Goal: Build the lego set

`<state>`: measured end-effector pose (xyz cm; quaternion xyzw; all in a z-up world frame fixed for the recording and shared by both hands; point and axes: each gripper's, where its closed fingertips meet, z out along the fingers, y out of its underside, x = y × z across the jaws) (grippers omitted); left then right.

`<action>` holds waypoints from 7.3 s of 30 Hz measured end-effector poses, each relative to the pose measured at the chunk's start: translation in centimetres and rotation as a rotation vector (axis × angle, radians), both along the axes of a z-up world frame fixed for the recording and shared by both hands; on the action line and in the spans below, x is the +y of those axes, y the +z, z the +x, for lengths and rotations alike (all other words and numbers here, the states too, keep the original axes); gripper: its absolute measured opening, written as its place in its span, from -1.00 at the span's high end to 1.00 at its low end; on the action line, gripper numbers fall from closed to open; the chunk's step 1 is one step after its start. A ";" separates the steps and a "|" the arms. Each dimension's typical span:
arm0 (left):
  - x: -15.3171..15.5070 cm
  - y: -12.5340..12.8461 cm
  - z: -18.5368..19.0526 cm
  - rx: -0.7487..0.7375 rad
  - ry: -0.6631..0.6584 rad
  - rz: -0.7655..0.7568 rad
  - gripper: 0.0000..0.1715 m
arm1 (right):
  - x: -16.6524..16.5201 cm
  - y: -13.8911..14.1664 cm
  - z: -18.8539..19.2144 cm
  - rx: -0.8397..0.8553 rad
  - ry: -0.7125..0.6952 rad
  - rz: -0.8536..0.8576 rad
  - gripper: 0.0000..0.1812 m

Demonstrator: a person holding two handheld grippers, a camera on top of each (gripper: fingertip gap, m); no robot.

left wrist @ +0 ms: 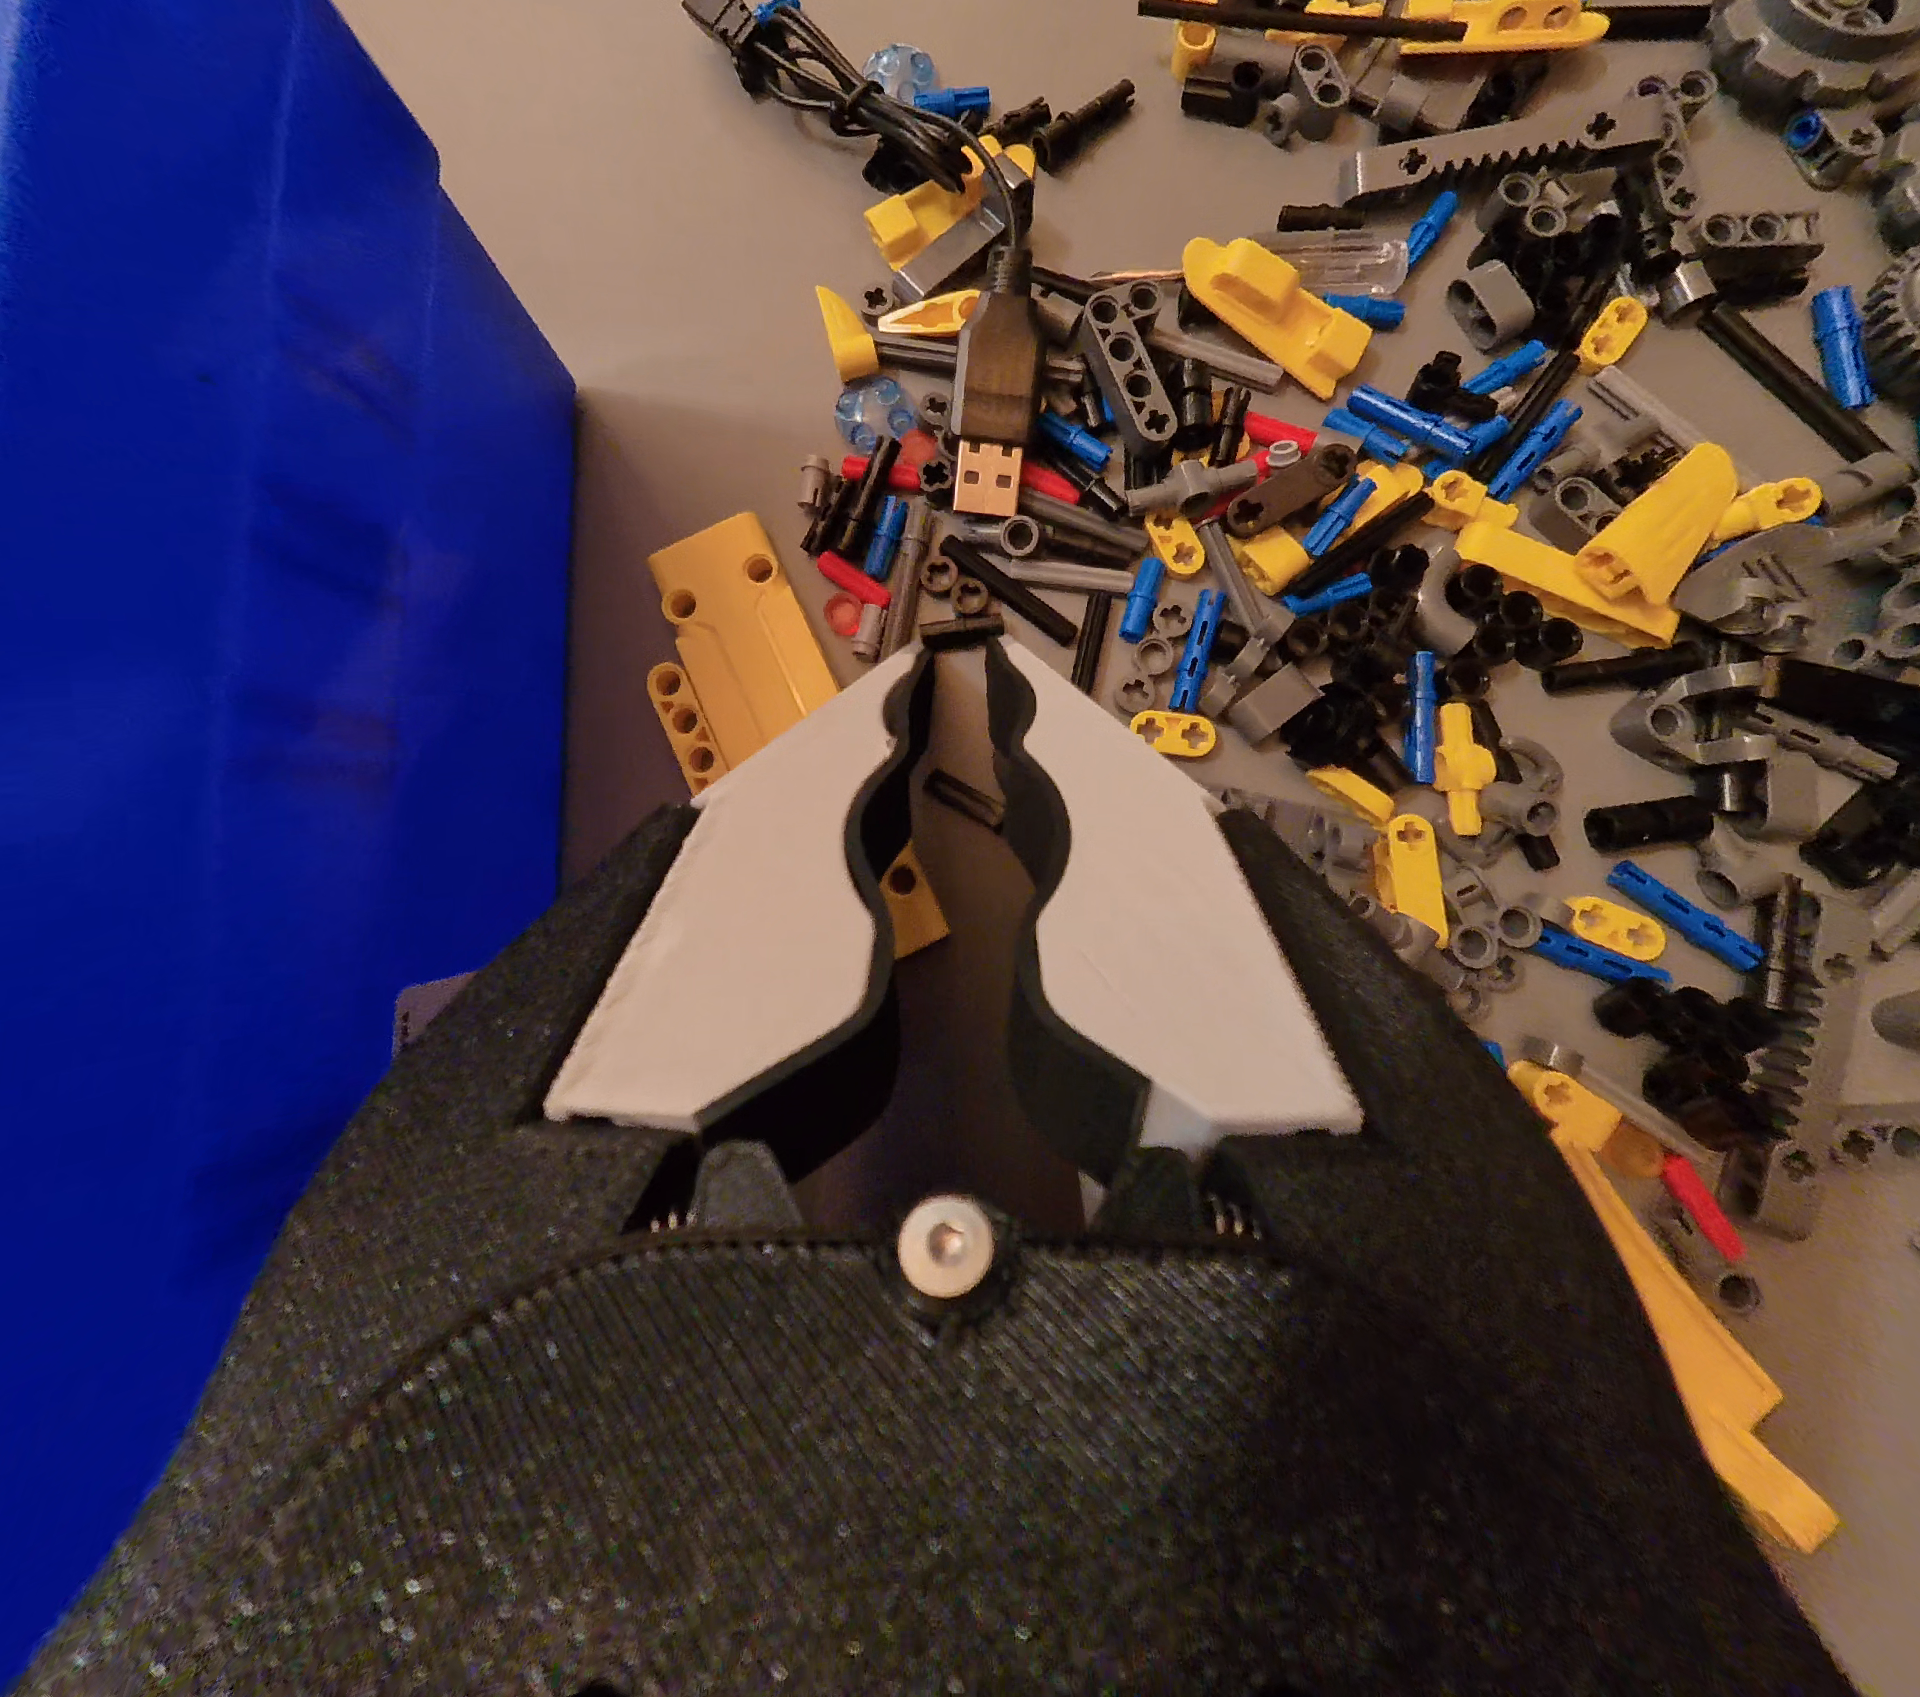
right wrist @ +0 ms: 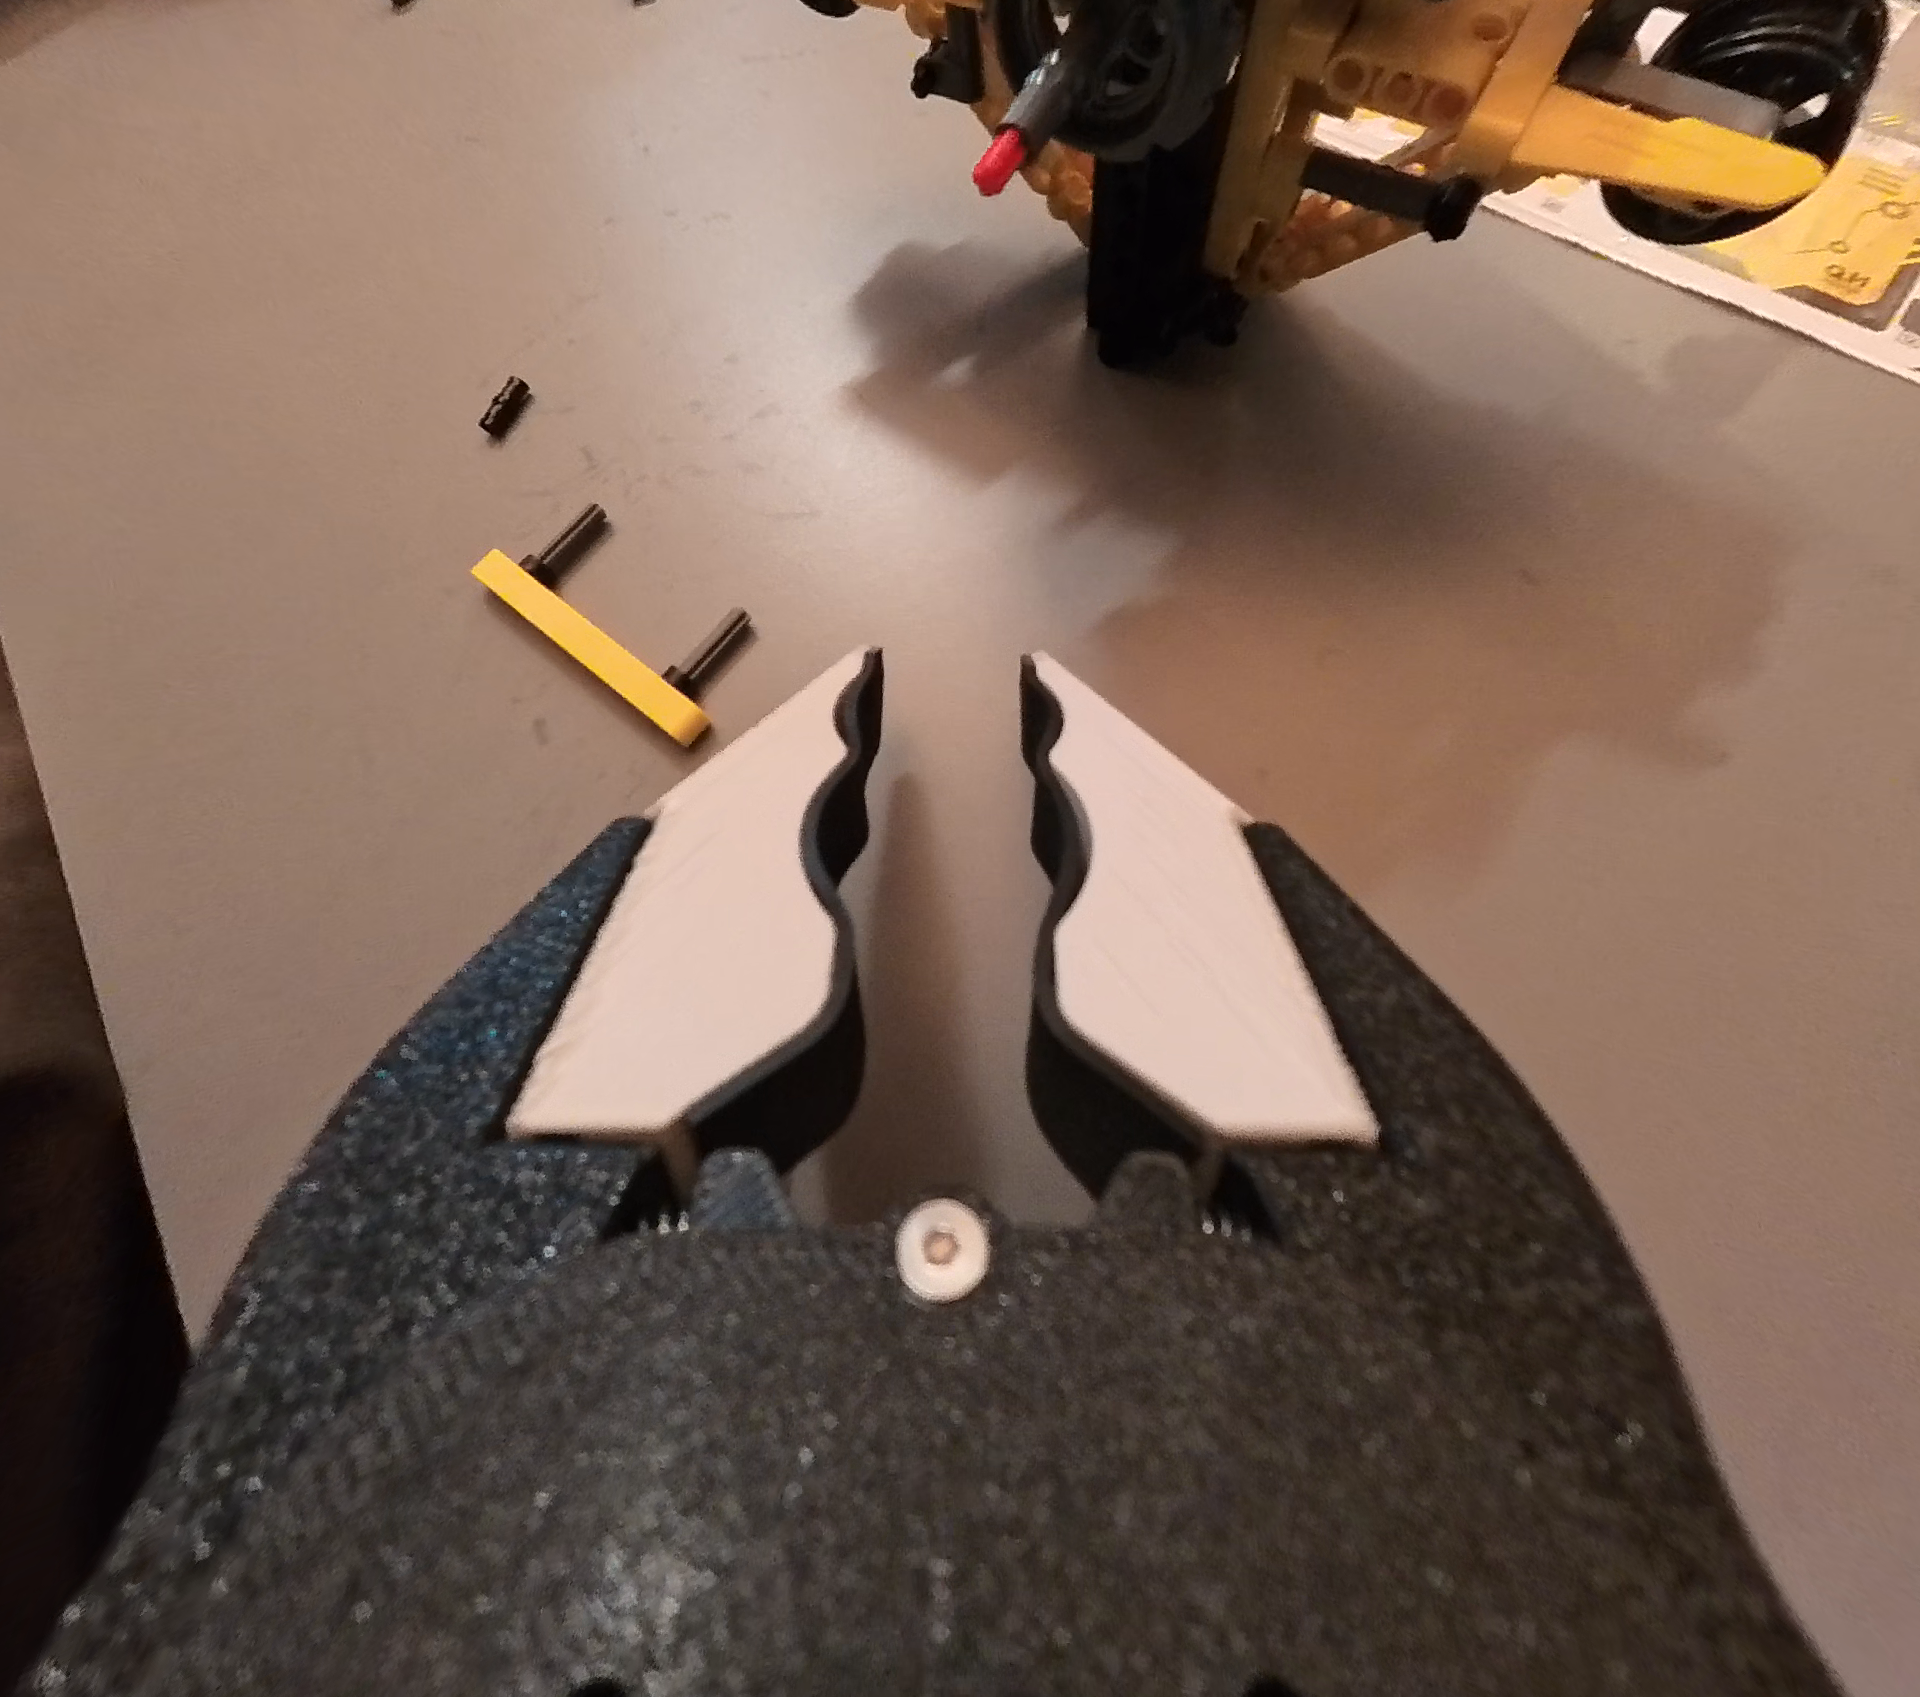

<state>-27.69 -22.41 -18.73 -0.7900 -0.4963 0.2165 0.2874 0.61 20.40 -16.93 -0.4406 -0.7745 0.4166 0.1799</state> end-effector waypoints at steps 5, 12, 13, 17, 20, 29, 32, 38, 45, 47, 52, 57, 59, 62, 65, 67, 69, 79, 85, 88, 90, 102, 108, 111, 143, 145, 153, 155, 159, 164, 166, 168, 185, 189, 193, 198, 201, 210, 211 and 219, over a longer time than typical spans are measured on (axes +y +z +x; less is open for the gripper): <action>0.2 0.4 0.0 0.019 -0.037 -0.030 0.86 | 0.2 0.1 -0.1 0.002 -0.013 -0.006 0.72; 0.4 0.1 -0.4 0.017 -0.038 -0.037 0.83 | 0.1 -0.1 -0.1 0.002 -0.008 0.010 0.72; 0.5 0.1 -0.3 0.012 -0.039 -0.031 0.87 | 0.1 -0.1 -0.1 0.004 -0.007 0.012 0.72; 0.7 0.7 -0.1 0.034 -0.039 -0.026 0.98 | 0.1 0.1 -0.1 0.012 -0.004 0.010 0.72; 0.9 1.9 0.7 0.066 -0.049 -0.023 0.96 | 0.0 0.1 0.0 0.015 -0.003 0.010 0.72; 9.5 5.6 8.8 0.072 -0.376 0.200 0.96 | -0.2 0.2 0.1 0.035 0.011 0.034 0.72; 16.8 5.8 15.5 0.043 -0.633 0.284 0.96 | -0.3 0.2 0.1 0.044 0.016 0.047 0.72; 27.5 2.0 25.1 0.048 -0.984 0.099 0.96 | -0.8 0.7 0.6 0.078 0.050 0.044 0.72; 31.6 0.0 27.0 0.007 -1.052 0.071 0.95 | -1.7 1.1 1.5 0.096 0.088 0.021 0.71; 31.7 0.0 26.9 0.002 -1.029 0.096 0.95 | -1.9 1.3 1.8 0.103 0.094 0.009 0.71; 31.4 1.6 25.9 0.099 -0.962 0.155 0.70 | -2.0 1.3 2.0 0.107 0.098 0.006 0.71; 31.2 2.2 25.1 0.109 -0.914 0.201 0.72 | -2.0 1.2 1.9 0.105 0.096 0.018 0.71; 31.1 2.1 24.8 0.097 -0.893 0.205 0.72 | -2.0 1.1 1.9 0.102 0.095 0.026 0.71; 31.0 2.0 24.5 0.076 -0.873 0.215 0.74 | -2.0 0.9 1.9 0.097 0.095 0.035 0.71; 31.0 2.2 24.4 0.068 -0.867 0.235 0.74 | -2.1 0.9 1.9 0.096 0.097 0.036 0.70; 31.0 2.4 24.4 0.068 -0.867 0.252 0.76 | -2.1 1.0 2.0 0.099 0.099 0.037 0.70; 31.0 2.5 24.5 0.064 -0.871 0.268 0.76 | -2.2 0.9 2.0 0.100 0.101 0.040 0.70; 31.0 2.4 24.4 -0.014 -0.864 0.319 0.76 | -1.9 0.9 1.6 0.064 0.085 -0.004 0.67; 30.8 3.7 24.7 0.046 -0.887 0.379 0.76 | -1.8 1.6 1.7 0.101 0.084 -0.028 0.67; 30.9 3.8 25.3 0.088 -0.917 0.351 0.75 | -2.0 1.4 1.9 0.123 0.086 0.025 0.67; 30.9 3.5 25.3 0.119 -0.916 0.303 0.75 | -2.1 1.4 2.1 0.148 0.083 0.067 0.68; 30.1 4.5 24.6 0.151 -0.851 0.363 0.73 | -0.9 2.6 2.1 0.208 0.001 0.028 0.70; 29.1 6.0 23.3 0.140 -0.754 0.465 0.79 | 1.0 3.9 1.3 0.257 -0.136 -0.010 0.74; 28.8 6.5 22.0 0.022 -0.785 0.343 0.81 | 0.9 6.0 0.6 0.189 -0.097 -0.047 0.90; 27.8 9.2 25.6 0.150 -0.706 0.689 0.73 | 0.7 7.6 1.1 0.571 -0.243 0.036 0.69; 27.4 8.7 25.4 0.149 -0.693 0.680 0.73 | 0.2 7.3 1.1 0.563 -0.220 0.059 0.69; 29.8 9.5 24.3 0.098 -0.794 0.687 0.67 | -0.9 8.6 2.0 0.622 -0.154 -0.038 0.84; 30.3 11.1 25.7 0.099 -0.883 0.749 0.70 | -0.9 8.5 1.8 0.603 -0.155 -0.050 0.78; 29.1 13.3 26.5 0.281 -0.855 0.791 0.83 | -0.8 8.7 2.0 0.615 -0.156 -0.058 0.68; 28.3 10.8 26.6 0.219 -0.837 0.696 0.77 | -0.4 8.9 2.0 0.621 -0.181 -0.075 0.64; 28.5 10.4 27.0 0.193 -0.860 0.692 0.76 | -0.1 8.7 1.8 0.601 -0.200 -0.089 0.56; 28.8 9.9 26.9 0.167 -0.871 0.661 0.75 | 0.2 8.7 1.6 0.589 -0.218 -0.101 0.51; 33.3 11.4 26.4 0.018 -0.905 0.681 0.72 | 0.1 7.3 0.1 0.422 -0.171 -0.207 0.25; 33.2 13.3 29.7 0.084 -0.939 0.774 0.78 | 0.4 7.4 0.7 0.426 -0.157 -0.231 0.20; 32.1 12.9 32.9 0.103 -0.916 0.791 0.79 | 1.3 8.1 1.2 0.424 -0.159 -0.345 0.18; 30.8 13.1 35.1 0.066 -0.929 0.803 0.78 | 2.8 9.5 2.0 0.488 -0.205 -0.426 0.21; 30.1 13.7 36.0 0.069 -0.937 0.833 0.77 | 3.6 10.0 2.3 0.514 -0.236 -0.453 0.23; 26.9 12.5 40.1 0.078 -0.882 0.849 0.77 | 2.5 9.6 2.4 0.516 -0.217 -0.390 0.26; 26.2 12.3 40.3 0.089 -0.864 0.836 0.77 | 2.4 9.6 2.4 0.518 -0.216 -0.379 0.27; 21.9 11.4 40.5 0.132 -0.744 0.839 0.77 | 2.4 9.5 2.3 0.522 -0.225 -0.359 0.28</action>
